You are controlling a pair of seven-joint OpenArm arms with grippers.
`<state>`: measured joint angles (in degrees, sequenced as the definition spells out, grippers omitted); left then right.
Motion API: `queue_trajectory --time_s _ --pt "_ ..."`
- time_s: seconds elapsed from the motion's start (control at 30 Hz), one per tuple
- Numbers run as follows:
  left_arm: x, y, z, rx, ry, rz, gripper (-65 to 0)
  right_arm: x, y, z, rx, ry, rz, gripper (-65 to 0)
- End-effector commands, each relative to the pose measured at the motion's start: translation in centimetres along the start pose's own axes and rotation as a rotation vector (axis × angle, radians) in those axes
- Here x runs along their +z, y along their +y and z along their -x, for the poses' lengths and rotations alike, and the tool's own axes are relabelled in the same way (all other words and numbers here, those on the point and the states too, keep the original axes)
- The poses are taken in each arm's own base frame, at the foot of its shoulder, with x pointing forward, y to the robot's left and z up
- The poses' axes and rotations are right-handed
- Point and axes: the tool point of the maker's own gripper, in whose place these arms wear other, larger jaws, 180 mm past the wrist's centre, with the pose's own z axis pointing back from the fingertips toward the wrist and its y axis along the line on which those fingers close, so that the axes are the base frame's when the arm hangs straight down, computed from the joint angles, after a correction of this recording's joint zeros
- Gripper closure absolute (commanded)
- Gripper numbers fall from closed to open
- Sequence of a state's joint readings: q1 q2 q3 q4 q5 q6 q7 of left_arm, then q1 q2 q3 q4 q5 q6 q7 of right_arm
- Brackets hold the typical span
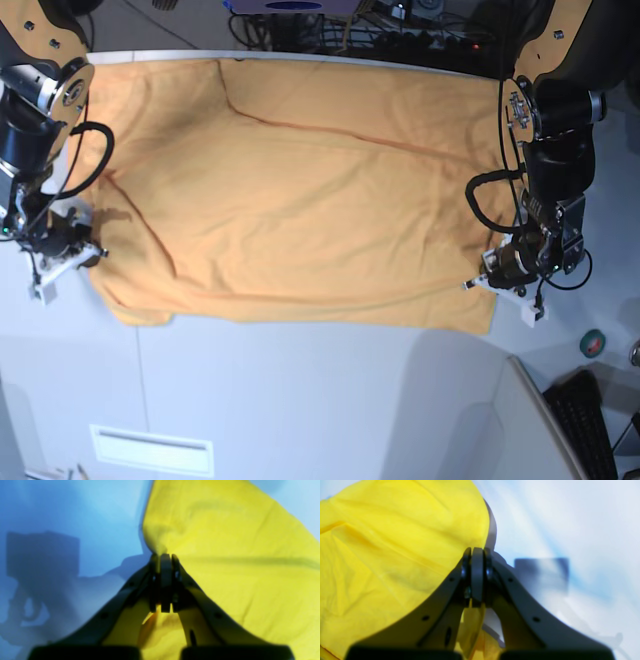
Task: Layout the t-shirt on the table in an organized manner, then fold the t-shirt properly
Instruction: 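Grasp the opposite side edge with the left gripper, holding with the right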
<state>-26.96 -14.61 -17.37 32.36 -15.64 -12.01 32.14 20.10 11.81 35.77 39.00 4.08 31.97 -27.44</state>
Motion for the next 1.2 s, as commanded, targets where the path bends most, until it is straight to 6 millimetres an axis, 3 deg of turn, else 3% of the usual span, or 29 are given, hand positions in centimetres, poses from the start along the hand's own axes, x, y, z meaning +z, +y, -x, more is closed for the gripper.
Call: queue_trajectory --time_s 0.0,0.1,0.33,0.67,0.97,1.17 --pt "0.5 0.0 -2.1 -0.005 -0.042 0.002 0.0 0.6 -0.4 -2.6 0.010 -0.062 0.005 0.0" --pt "0.7 -0.3 -2.4 -0.015 -0.030 0.005 0.0 0.6 -0.4 -2.6 0.010 -0.062 0.005 0.0" --pt "4.1 -0.6 -3.0 -0.116 -0.021 -0.007 0.0 0.5 -0.2 -2.5 0.009 -0.061 0.001 0.0" --pt "7.1 1.1 3.6 -0.202 0.159 -0.060 0.0 0.5 -0.2 -2.3 0.010 -0.057 0.002 0.0" --pt "9.5 1.8 6.9 -0.262 0.219 -0.089 -0.5 0.5 -0.5 -1.6 0.008 -0.046 0.007 0.0" --pt "12.5 1.7 5.5 -0.306 0.124 -0.109 -42.3 0.5 -0.4 -1.6 0.008 -0.046 0.006 0.0"
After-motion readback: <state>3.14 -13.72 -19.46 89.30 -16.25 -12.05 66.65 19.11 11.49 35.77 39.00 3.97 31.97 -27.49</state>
